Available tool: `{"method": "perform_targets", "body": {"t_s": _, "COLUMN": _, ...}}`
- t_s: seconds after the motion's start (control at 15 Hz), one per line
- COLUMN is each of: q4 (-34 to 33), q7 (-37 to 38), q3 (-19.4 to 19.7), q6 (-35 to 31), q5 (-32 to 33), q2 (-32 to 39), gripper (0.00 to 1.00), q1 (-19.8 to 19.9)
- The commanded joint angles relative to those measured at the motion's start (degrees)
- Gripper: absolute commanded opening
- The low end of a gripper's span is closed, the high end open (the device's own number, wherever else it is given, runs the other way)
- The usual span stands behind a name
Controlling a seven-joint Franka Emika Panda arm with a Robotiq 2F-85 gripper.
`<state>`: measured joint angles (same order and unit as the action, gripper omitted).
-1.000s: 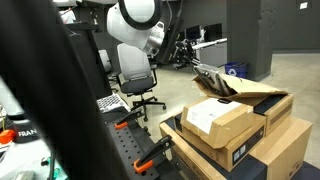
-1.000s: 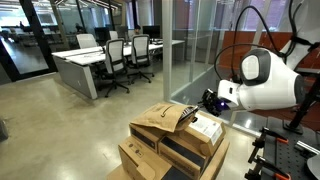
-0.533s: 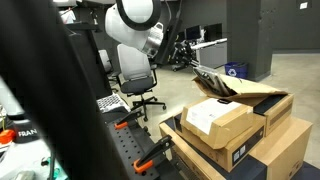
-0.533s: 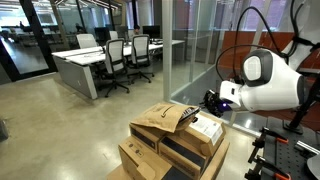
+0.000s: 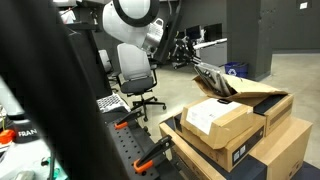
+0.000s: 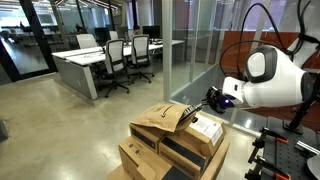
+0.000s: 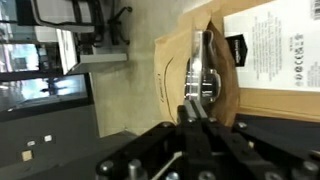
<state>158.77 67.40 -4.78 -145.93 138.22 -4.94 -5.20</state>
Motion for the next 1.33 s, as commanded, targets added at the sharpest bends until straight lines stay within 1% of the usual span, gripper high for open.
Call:
{"method": "perform_targets", "body": {"t_s": 0.0, "q4": 0.13, "q7": 0.89, "q3": 0.72, "q6": 0.63, "q5": 0.3, "q2": -0.31, "gripper": 0.0, "q1": -1.34}}
{"method": "perform_targets", "body": {"t_s": 0.2, "q4": -0.46, "q7": 1.07, "q3": 0.58, "q6": 0.78, "q5": 0.35, "q2": 0.36, "gripper": 0.0, "q1": -1.77}}
{"method": "perform_targets", "body": {"t_s": 0.47, "q4": 0.72, "q7": 1.41, "q3": 0.74, "q6": 0.5, "q5": 0.75, "q2": -1.25, "gripper": 0.0, "q1": -1.89}}
{"method": "perform_targets", "body": {"t_s": 0.87, "q4": -0.03, "q7": 1.79, "q3": 0.62, "q6": 0.79, "q5": 0.72, "q2": -0.51, "gripper": 0.0, "q1": -2.08}}
{"method": "perform_targets", "body": {"t_s": 0.93, "q4": 1.16, "q7": 1.89, "q3": 0.76, "q6": 0.48, "q5": 0.98, "q2": -2.06, "gripper": 0.0, "q1": -1.96}}
{"method": "perform_targets", "body": {"t_s": 1.27, "q4": 0.39, "q7": 1.95, "q3": 1.08, "q6": 0.39, "q5": 1.03, "q2": -1.98, "gripper": 0.0, "q1": -2.09}}
